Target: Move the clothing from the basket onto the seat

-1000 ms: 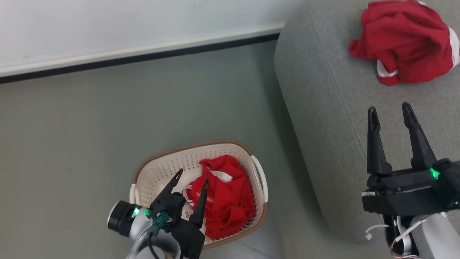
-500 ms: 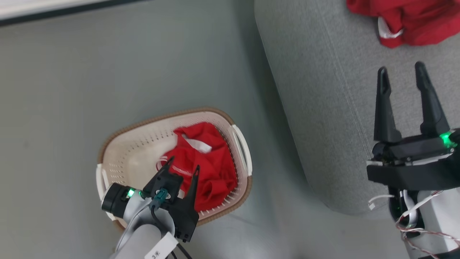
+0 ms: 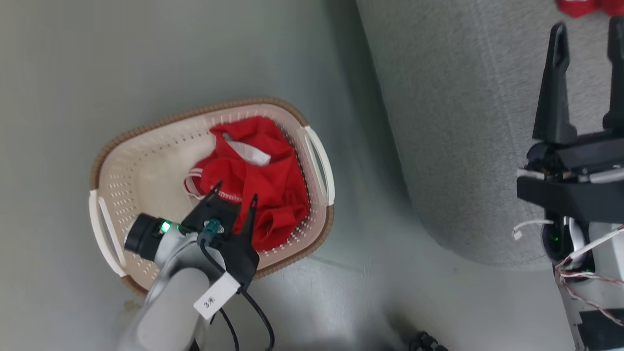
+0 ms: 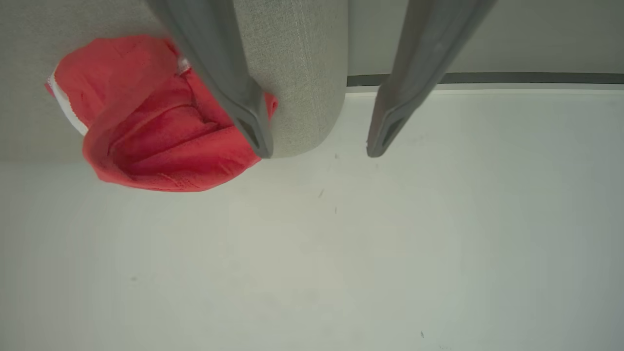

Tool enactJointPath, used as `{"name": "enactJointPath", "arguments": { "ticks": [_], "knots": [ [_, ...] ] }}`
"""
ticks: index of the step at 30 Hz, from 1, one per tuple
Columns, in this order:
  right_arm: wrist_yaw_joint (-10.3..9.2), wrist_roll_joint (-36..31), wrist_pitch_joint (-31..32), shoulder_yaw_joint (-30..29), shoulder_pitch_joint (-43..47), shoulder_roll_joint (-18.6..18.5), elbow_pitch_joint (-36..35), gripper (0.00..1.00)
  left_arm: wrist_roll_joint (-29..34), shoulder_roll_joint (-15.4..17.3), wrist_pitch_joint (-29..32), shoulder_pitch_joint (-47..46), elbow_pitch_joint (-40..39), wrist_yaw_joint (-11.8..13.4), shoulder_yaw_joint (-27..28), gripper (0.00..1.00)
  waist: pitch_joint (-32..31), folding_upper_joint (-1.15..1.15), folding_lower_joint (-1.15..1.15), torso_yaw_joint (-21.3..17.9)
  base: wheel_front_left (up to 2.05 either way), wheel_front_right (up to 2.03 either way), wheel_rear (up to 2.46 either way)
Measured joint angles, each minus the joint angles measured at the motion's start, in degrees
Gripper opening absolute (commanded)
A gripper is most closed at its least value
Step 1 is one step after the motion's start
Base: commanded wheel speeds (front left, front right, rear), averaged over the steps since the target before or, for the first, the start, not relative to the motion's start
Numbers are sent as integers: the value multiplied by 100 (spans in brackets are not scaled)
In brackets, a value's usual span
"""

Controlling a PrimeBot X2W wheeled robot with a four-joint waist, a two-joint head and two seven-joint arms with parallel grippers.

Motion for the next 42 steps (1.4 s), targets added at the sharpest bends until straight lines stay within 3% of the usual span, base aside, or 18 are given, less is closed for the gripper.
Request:
{"name": "enactJointPath", "arguments": {
  "ticks": [18,38,39,40,42],
  "knots": [
    [54,42,-47,-66,-774,79,-87,100,70,34,-58,-960,578,-46,23,100,1274,0,0,-38,0,0,0],
    [211,-167,-49,92,-961,172,-2,100,96,-101,-157,-1599,1418,-194,-134,100,1679,-1,-1,-168,0,0,0],
    [211,-175,-49,101,-962,177,1,100,96,-101,-155,-1612,1475,-194,-134,98,1685,-2,-1,-174,0,0,0],
    [211,-182,-49,107,-963,181,1,100,96,-101,-146,-1618,1522,-193,-134,62,1688,-1,-1,-177,0,0,0],
    [232,-208,-49,109,-972,188,7,100,91,-109,-115,-1634,1608,-188,-119,26,1689,-1,-1,-179,0,0,0]
  ]
}}
